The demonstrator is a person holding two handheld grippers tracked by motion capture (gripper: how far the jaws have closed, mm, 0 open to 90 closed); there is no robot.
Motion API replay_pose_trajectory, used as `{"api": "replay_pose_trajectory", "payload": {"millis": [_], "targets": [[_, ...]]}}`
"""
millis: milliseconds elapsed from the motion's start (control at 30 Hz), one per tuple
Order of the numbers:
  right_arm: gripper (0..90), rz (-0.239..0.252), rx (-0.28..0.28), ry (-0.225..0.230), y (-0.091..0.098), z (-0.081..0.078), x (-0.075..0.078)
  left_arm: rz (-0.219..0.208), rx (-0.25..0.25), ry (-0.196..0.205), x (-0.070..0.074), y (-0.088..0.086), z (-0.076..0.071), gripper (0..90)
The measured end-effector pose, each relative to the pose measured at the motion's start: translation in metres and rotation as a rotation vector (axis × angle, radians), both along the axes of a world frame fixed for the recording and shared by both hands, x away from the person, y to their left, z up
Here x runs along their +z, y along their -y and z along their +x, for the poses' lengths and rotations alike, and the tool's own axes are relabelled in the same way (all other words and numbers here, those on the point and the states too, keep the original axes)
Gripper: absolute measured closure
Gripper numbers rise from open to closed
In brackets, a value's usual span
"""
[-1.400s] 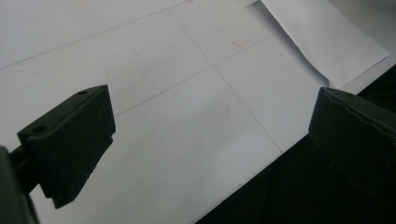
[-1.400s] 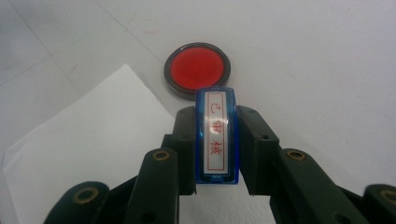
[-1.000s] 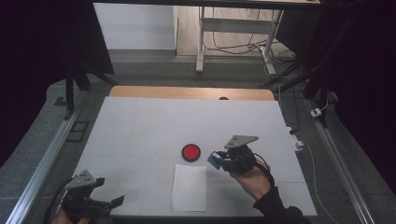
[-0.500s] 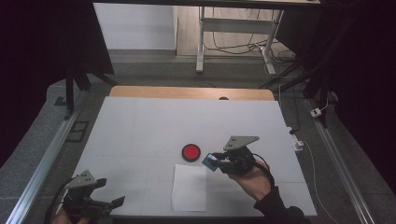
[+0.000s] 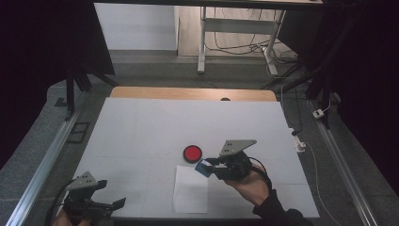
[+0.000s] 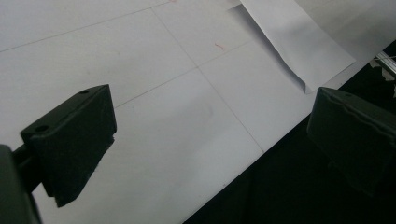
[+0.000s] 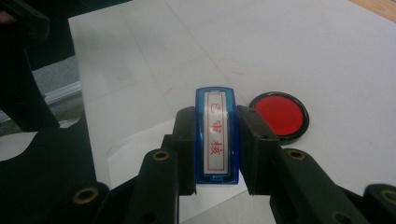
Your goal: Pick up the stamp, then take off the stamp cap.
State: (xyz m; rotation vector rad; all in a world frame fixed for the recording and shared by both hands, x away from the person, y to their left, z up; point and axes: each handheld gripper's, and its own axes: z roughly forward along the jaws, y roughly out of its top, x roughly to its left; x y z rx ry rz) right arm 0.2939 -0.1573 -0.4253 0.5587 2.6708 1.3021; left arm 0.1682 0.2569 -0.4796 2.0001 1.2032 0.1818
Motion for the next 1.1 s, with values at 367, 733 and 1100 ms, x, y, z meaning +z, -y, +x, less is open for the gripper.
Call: {"api": "replay_pose_trajectory", "payload": {"millis": [367, 733, 1100], "targets": [[70.2, -0.004, 0.014, 0.01, -0.001, -0.002, 0.0, -0.017, -0.015, 0.009, 0.001, -0.001, -0.001, 1.1], [70.2, 0.005, 0.013, 0.02, 0.0, -0.003, 0.002, -0.055, -0.05, 0.04, 0.003, -0.002, 0.001, 0.3], [70.3, 0.017, 0.009, 0.019, 0.0, -0.002, 0.003, -0.03, -0.089, 0.103, 0.008, 0.008, 0.006, 0.0]]}}
